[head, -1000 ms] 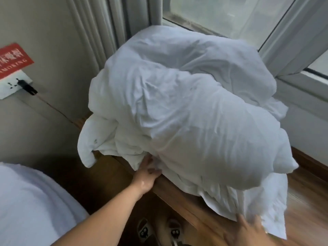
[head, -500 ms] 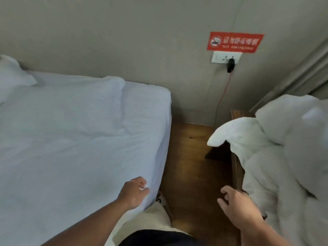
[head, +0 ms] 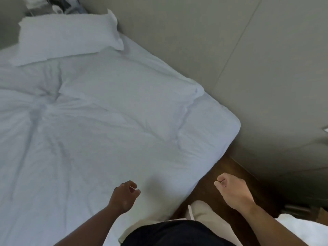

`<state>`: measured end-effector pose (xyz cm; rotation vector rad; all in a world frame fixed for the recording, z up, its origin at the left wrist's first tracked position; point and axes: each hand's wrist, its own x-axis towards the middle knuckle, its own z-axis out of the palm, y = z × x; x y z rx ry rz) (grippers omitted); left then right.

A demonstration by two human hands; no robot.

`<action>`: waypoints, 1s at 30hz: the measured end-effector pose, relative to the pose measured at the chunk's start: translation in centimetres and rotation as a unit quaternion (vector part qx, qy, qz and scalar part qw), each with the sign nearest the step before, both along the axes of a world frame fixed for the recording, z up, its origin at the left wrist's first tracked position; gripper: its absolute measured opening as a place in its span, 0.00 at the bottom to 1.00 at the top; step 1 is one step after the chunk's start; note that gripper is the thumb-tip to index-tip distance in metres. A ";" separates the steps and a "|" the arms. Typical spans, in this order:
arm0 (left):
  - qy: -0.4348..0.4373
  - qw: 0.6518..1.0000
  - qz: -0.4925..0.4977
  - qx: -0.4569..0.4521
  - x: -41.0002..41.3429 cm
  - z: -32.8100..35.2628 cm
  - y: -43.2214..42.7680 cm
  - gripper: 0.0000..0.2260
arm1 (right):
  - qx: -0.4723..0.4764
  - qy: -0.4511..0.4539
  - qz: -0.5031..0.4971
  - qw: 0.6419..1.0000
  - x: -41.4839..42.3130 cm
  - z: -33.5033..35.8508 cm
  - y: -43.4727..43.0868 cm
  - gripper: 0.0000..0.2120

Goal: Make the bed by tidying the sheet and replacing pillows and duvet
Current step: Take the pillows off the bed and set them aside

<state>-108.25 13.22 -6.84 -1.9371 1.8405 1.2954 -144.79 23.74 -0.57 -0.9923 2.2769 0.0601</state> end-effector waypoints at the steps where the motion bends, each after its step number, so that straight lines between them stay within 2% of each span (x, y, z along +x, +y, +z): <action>1: -0.002 1.000 0.017 0.003 -0.1 0.0 -0.6 0.05 | 0.001 -0.005 0.013 1.000 -0.6 -0.3 -1.8 0.11; 5: -0.007 0.996 0.081 0.027 -1.2 0.1 -2.7 0.07 | 0.019 -0.028 0.091 0.995 -3.8 -0.9 -9.4 0.13; 9: 0.002 0.992 0.124 0.018 -4.4 0.5 -7.7 0.15 | -0.027 -0.052 0.163 0.985 -7.2 -1.1 -20.1 0.16; 16: 0.027 0.963 0.266 -0.019 -13.5 -0.8 -21.2 0.32 | -0.105 -0.061 0.281 0.952 -9.5 -4.0 -42.3 0.31; 19: 0.036 0.933 0.357 -0.019 -15.7 -3.6 -26.7 0.40 | -0.123 -0.048 0.325 0.936 -8.9 -6.4 -50.3 0.37; 22: 0.064 0.891 0.449 -0.029 -16.3 -6.3 -30.0 0.45 | -0.093 -0.054 0.344 0.933 -8.0 -9.1 -55.7 0.47; 26: 0.140 0.824 0.547 -0.046 -16.7 -8.6 -31.6 0.50 | -0.079 -0.175 0.300 0.934 -7.3 -11.4 -59.7 0.60; 30: 0.181 0.787 0.584 -0.082 -17.7 -10.0 -32.4 0.55 | -0.081 -0.244 0.279 0.925 -7.3 -13.6 -61.0 0.61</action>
